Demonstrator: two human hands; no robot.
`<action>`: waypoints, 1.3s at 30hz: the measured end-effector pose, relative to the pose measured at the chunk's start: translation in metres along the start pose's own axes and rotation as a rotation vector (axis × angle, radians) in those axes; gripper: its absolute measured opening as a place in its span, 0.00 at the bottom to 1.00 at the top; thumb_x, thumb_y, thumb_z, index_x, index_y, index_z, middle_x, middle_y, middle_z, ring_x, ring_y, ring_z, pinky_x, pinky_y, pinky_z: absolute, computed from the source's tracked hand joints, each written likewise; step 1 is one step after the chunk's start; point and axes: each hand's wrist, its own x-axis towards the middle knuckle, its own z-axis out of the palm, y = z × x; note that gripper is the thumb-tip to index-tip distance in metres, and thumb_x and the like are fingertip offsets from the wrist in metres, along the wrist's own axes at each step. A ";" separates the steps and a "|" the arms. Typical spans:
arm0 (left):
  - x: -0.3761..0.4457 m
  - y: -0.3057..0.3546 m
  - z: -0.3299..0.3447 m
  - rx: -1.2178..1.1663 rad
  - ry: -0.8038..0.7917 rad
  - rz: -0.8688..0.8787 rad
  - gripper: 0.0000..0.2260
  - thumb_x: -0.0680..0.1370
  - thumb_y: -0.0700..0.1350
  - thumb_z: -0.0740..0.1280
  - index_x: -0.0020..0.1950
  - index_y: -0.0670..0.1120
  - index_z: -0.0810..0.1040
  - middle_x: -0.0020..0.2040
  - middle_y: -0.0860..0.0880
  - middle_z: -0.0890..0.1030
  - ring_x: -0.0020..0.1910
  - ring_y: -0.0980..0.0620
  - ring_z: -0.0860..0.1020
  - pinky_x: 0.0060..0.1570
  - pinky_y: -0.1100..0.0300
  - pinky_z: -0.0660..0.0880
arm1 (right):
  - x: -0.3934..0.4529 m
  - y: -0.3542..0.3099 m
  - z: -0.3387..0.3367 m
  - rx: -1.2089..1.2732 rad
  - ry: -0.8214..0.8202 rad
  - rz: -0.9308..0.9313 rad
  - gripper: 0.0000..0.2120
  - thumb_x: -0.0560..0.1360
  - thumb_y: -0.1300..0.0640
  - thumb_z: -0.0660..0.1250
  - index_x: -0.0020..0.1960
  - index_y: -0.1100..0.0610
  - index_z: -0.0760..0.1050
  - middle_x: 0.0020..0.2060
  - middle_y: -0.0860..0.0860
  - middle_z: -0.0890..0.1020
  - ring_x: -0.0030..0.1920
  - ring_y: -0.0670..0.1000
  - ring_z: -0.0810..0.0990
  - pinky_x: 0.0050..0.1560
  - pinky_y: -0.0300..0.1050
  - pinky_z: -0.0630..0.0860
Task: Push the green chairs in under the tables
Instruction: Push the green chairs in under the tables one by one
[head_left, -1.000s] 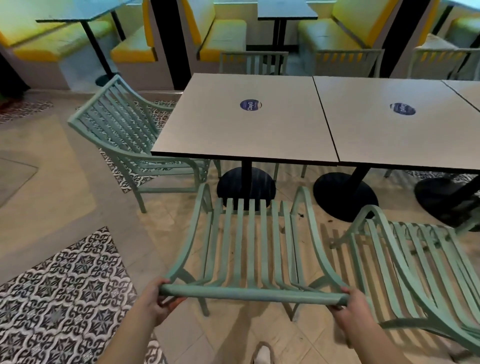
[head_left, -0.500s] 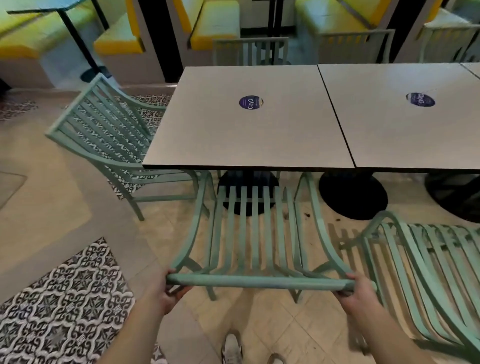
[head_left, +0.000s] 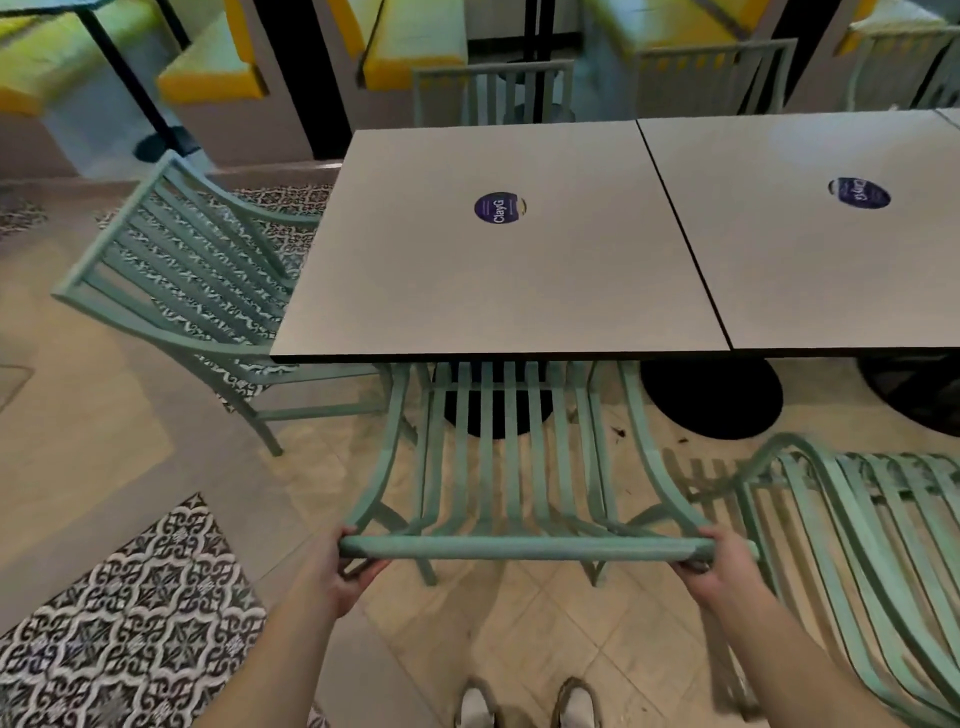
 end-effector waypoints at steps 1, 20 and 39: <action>0.002 0.002 0.002 0.002 0.005 0.003 0.05 0.78 0.39 0.61 0.45 0.37 0.70 0.45 0.41 0.72 0.40 0.39 0.73 0.28 0.38 0.75 | 0.000 0.000 0.002 0.001 -0.006 -0.002 0.24 0.77 0.64 0.60 0.72 0.63 0.60 0.57 0.64 0.68 0.45 0.62 0.74 0.53 0.55 0.73; 0.015 0.035 0.018 0.000 0.031 0.019 0.11 0.78 0.39 0.63 0.60 0.41 0.72 0.53 0.38 0.76 0.42 0.40 0.76 0.41 0.46 0.80 | -0.003 -0.007 0.043 -0.026 -0.042 0.039 0.24 0.77 0.66 0.61 0.72 0.63 0.61 0.63 0.65 0.68 0.57 0.63 0.72 0.57 0.57 0.74; 0.023 0.056 0.038 -0.014 0.080 -0.020 0.13 0.79 0.41 0.63 0.62 0.39 0.70 0.57 0.39 0.76 0.60 0.38 0.75 0.55 0.43 0.75 | 0.007 -0.011 0.072 -0.017 -0.022 0.066 0.22 0.75 0.65 0.64 0.67 0.61 0.63 0.59 0.65 0.70 0.56 0.64 0.75 0.60 0.61 0.75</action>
